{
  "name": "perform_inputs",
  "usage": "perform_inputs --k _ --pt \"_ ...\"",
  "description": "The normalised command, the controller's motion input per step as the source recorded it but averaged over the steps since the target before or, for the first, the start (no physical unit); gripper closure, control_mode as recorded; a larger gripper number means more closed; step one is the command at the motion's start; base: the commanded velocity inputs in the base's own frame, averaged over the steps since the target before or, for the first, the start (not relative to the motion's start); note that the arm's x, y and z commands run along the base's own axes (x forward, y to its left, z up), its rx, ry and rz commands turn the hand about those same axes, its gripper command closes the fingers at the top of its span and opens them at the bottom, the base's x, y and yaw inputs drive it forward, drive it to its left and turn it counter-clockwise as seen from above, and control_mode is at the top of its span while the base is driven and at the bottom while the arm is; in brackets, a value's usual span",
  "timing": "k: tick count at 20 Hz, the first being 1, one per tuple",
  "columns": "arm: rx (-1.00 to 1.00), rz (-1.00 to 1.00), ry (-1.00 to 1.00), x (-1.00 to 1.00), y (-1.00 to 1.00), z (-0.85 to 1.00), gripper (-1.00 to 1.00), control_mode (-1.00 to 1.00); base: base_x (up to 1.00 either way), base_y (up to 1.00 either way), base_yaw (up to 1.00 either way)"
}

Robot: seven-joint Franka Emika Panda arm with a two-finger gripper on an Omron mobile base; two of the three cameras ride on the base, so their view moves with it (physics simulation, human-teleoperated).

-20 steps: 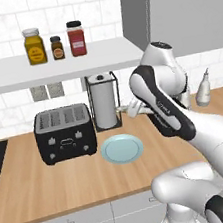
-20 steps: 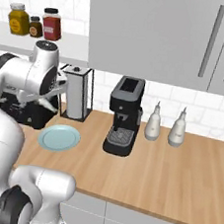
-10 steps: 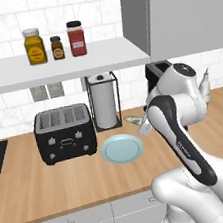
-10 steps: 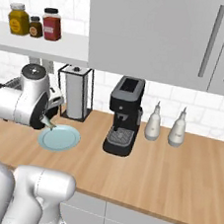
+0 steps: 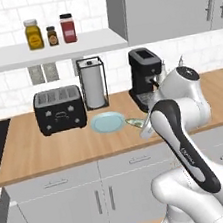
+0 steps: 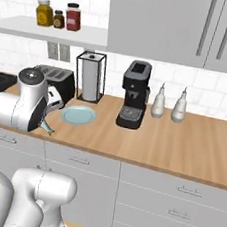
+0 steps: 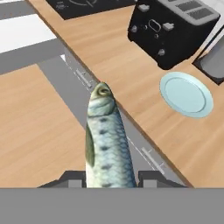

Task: Pick up the knife from the drawer and place it on the cutting board. Then place the meat from the plate to the cutting board.

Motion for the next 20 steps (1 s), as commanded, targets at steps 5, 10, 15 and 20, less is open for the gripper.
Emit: perform_inputs --k 5,10,15,20 --pt "0.0 0.0 0.0 0.0 0.0 0.0 1.0 1.0 -0.84 0.61 0.0" --pt "0.0 0.0 0.0 0.0 0.0 0.0 1.0 1.0 -0.05 1.0 0.0" --pt "0.0 0.0 0.0 0.0 0.0 0.0 1.0 1.0 -0.03 0.81 0.1" --pt "0.0 0.0 0.0 0.0 0.0 0.0 1.0 1.0 -0.9 0.0 0.47"
